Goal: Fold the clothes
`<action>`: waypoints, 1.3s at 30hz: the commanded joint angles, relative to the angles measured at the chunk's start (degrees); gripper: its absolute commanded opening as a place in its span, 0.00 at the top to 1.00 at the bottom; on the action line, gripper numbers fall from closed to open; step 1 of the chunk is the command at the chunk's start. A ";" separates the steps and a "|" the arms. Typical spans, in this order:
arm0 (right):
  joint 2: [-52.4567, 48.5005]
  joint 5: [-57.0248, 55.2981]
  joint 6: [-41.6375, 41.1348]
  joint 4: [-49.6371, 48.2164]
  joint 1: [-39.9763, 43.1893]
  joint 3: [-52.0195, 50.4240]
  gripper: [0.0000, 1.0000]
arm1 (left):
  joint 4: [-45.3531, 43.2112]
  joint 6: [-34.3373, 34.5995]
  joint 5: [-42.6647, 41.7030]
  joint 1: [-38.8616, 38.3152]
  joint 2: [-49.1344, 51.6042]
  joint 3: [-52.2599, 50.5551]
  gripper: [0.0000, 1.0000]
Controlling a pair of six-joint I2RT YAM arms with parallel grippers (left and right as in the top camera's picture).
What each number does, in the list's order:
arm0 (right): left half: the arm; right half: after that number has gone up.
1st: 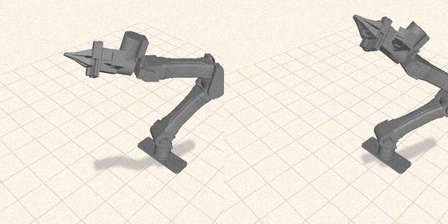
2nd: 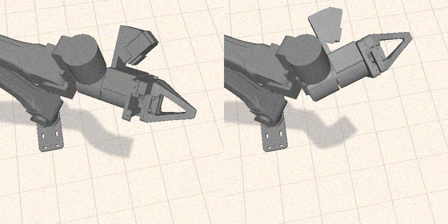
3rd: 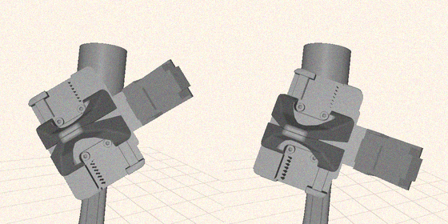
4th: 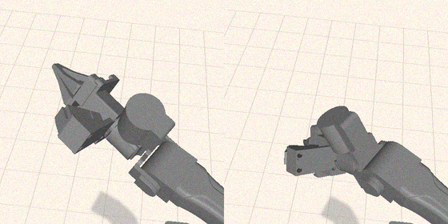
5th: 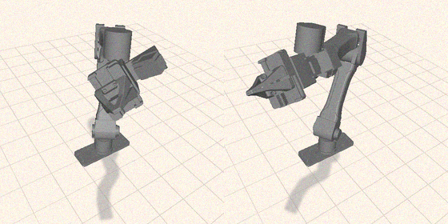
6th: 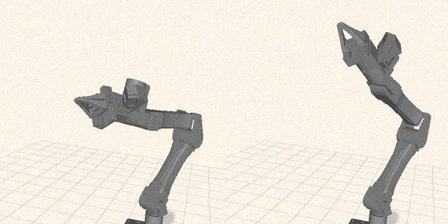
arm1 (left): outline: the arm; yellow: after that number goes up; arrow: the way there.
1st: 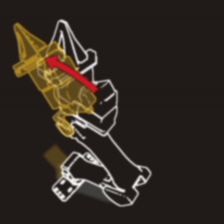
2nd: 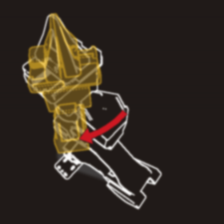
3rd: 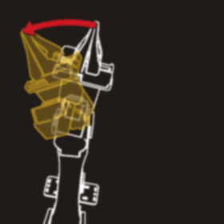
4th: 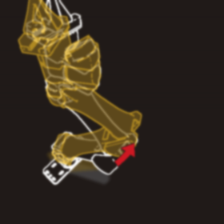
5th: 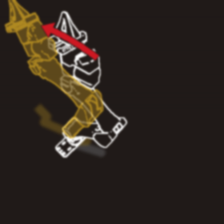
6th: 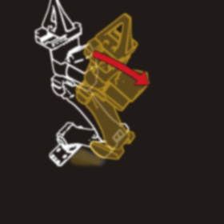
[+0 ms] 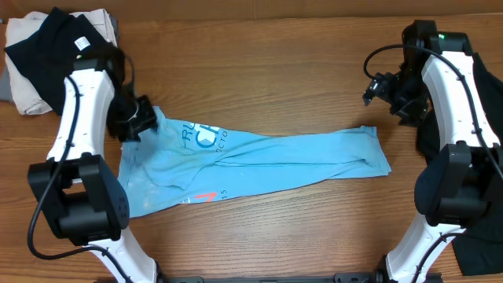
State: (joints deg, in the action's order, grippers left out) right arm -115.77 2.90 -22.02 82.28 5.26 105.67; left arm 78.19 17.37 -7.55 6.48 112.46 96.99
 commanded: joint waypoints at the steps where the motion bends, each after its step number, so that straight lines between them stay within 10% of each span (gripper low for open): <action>1: 0.35 3.65 3.04 -0.85 0.26 0.87 0.08 | -1.16 -2.16 -4.37 -3.61 0.22 -0.61 0.43; 17: -0.74 8.81 4.63 -10.19 -0.55 -16.20 0.13 | -5.22 -2.84 -7.19 -9.25 11.89 -6.91 0.81; 19: -0.74 8.81 4.48 -11.85 -0.76 -18.67 0.19 | -4.02 -3.23 -6.32 -9.16 12.20 -6.91 0.96; 31: -0.72 5.27 3.13 -14.97 -0.85 -22.32 0.93 | 2.89 -2.91 -0.83 -8.81 12.17 -6.91 0.96; 39: -0.70 1.03 2.05 -7.39 -0.52 -18.34 0.96 | 8.11 3.15 5.73 -8.66 8.96 -6.88 0.96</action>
State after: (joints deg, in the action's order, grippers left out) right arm -116.33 6.35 -19.46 73.14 4.67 84.18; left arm 84.66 16.19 -7.46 -2.59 124.03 90.28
